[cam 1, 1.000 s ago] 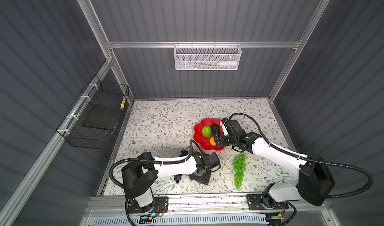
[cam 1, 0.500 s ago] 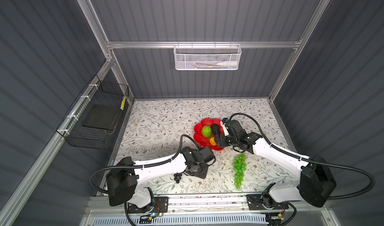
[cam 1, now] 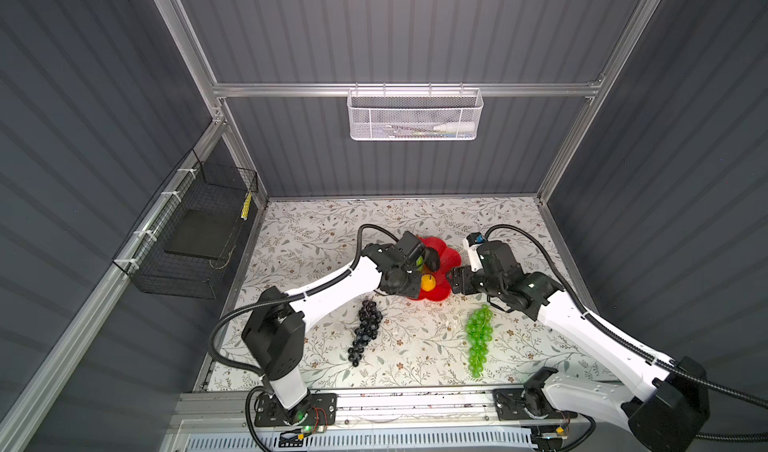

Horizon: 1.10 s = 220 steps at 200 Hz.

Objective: Place and organize the fake fruits in the fruit bowl
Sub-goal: 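Carry the purple fruit with the left gripper into the bowl beside the lemon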

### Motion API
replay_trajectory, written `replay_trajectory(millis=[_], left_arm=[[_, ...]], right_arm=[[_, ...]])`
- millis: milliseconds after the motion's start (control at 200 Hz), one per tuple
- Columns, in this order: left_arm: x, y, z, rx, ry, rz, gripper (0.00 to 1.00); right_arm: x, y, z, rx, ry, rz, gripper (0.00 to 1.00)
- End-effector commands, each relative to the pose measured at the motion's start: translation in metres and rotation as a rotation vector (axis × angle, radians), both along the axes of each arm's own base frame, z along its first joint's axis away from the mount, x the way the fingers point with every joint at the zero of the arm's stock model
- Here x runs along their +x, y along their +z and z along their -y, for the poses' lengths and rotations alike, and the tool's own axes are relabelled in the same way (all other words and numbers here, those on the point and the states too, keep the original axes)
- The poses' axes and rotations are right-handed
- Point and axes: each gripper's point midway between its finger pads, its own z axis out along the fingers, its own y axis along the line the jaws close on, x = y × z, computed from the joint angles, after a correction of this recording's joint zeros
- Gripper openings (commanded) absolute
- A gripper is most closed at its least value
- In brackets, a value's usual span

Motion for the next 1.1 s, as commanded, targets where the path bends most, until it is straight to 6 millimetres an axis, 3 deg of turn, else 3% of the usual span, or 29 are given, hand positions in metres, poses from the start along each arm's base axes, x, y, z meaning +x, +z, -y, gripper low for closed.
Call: replay_trajectory(millis=[0, 260, 620, 860, 1096], left_arm=[[0.024, -0.006, 0.009, -0.012, -0.045, 0.007, 0.47], [0.054, -0.049, 0.022, -0.003, -0.045, -0.040, 0.47], [0.059, -0.069, 0.032, -0.031, -0.036, -0.076, 0.59], [0.059, -0.061, 0.029, -0.038, -0.019, -0.063, 0.72], [0.060, -0.023, 0.019, -0.038, -0.005, 0.007, 0.76]], right_arm=[[-0.016, -0.009, 0.014, -0.013, -0.015, -0.046, 0.82], [-0.029, -0.030, 0.027, -0.003, -0.039, -0.104, 0.82], [-0.028, -0.032, 0.029, 0.000, -0.040, -0.116, 0.82], [-0.029, -0.029, 0.031, -0.011, -0.039, -0.111, 0.83], [-0.031, -0.019, 0.030, 0.010, -0.040, -0.104, 0.82]])
